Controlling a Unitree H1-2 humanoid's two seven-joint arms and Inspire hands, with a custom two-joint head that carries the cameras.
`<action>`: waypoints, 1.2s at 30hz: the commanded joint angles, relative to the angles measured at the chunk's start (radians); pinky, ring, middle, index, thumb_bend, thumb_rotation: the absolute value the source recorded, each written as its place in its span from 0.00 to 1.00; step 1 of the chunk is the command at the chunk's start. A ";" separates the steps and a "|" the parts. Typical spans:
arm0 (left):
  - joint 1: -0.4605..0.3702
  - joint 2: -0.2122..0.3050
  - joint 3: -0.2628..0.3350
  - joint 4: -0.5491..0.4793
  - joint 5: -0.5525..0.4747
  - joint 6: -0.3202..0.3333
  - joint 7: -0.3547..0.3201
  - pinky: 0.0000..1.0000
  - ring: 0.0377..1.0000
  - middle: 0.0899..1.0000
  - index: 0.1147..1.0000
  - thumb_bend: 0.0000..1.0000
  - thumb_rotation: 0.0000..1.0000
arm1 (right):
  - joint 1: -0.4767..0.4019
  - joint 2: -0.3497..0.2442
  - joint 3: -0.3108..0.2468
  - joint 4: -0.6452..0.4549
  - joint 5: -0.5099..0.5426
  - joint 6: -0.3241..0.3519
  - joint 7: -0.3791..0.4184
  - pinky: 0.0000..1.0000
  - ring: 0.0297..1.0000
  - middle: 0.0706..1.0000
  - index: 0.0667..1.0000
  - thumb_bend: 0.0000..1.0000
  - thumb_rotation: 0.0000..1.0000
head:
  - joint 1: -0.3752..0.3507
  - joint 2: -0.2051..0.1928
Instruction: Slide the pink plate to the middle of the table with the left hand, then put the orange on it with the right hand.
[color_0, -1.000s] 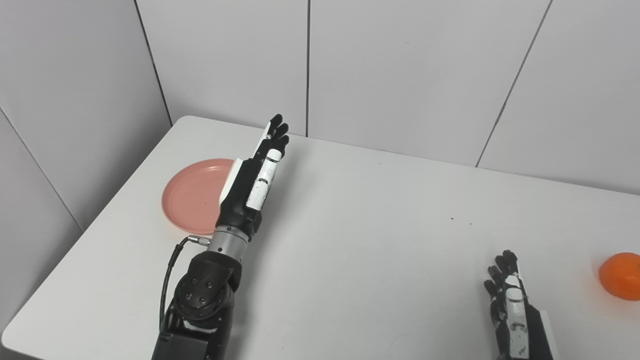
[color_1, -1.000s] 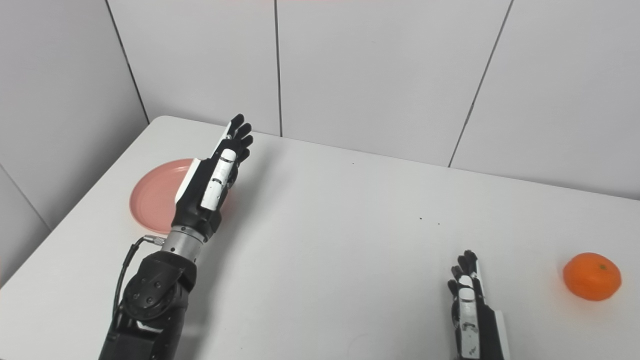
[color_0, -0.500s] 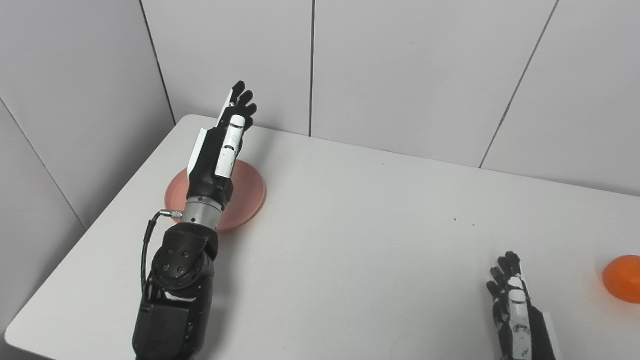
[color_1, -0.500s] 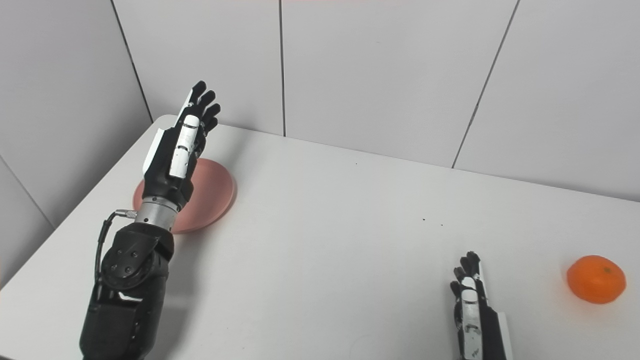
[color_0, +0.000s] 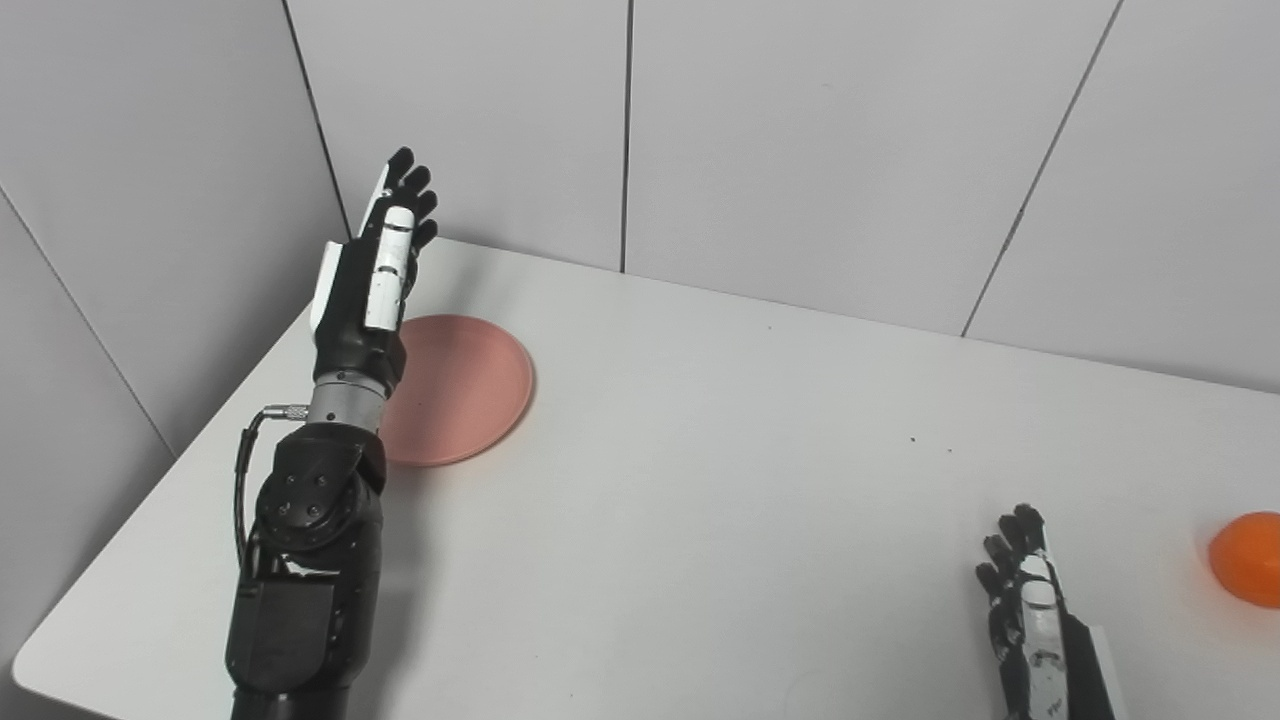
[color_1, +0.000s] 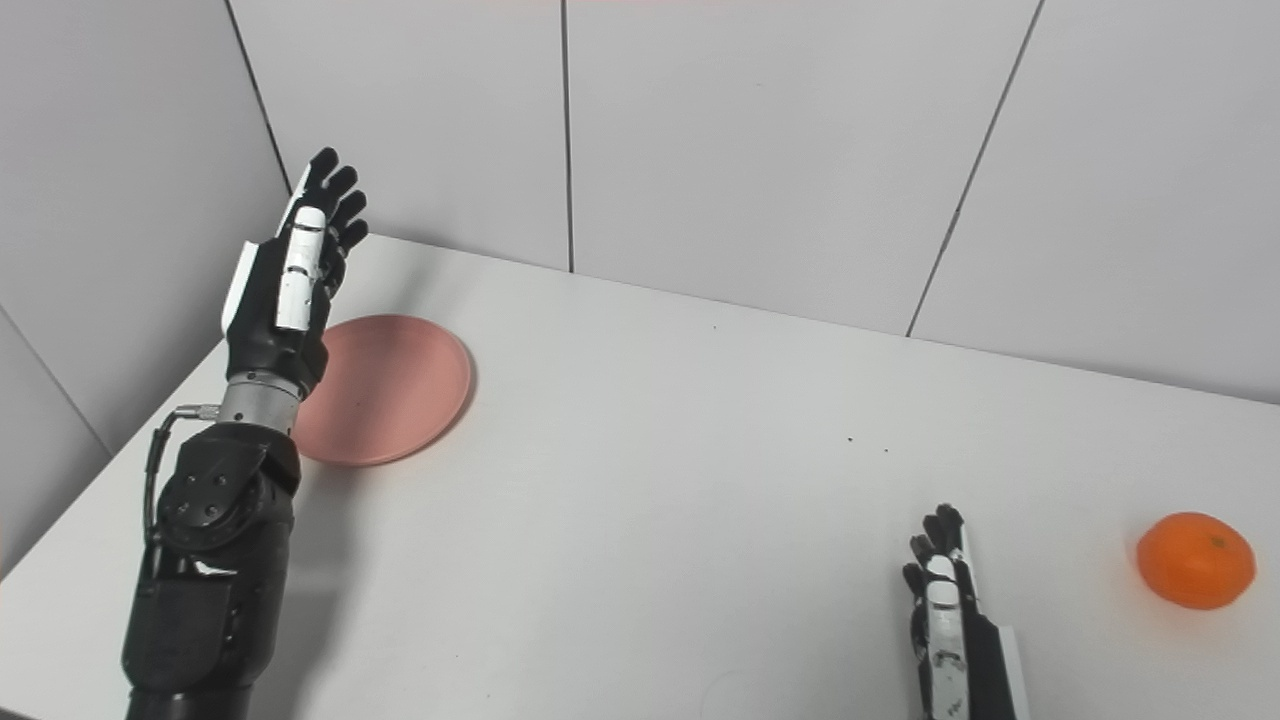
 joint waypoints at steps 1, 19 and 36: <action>-0.039 0.026 0.014 -0.010 -0.017 -0.043 0.009 0.95 0.96 0.97 0.95 0.39 1.00 | -0.004 -0.003 -0.002 -0.019 0.004 -0.044 0.013 1.00 1.00 1.00 1.00 0.15 1.00 | 0.000 0.001; -0.038 0.082 0.076 0.056 -0.101 -0.058 0.006 0.97 0.97 0.97 0.94 0.41 1.00 | -0.002 -0.005 -0.001 -0.030 0.002 -0.033 0.012 1.00 1.00 1.00 1.00 0.13 1.00 | 0.000 0.001; -0.024 0.101 0.126 0.091 -0.106 -0.036 0.044 0.94 0.94 0.94 0.92 0.40 1.00 | -0.004 -0.004 -0.006 -0.034 0.008 -0.027 0.009 1.00 1.00 1.00 1.00 0.14 1.00 | 0.002 0.003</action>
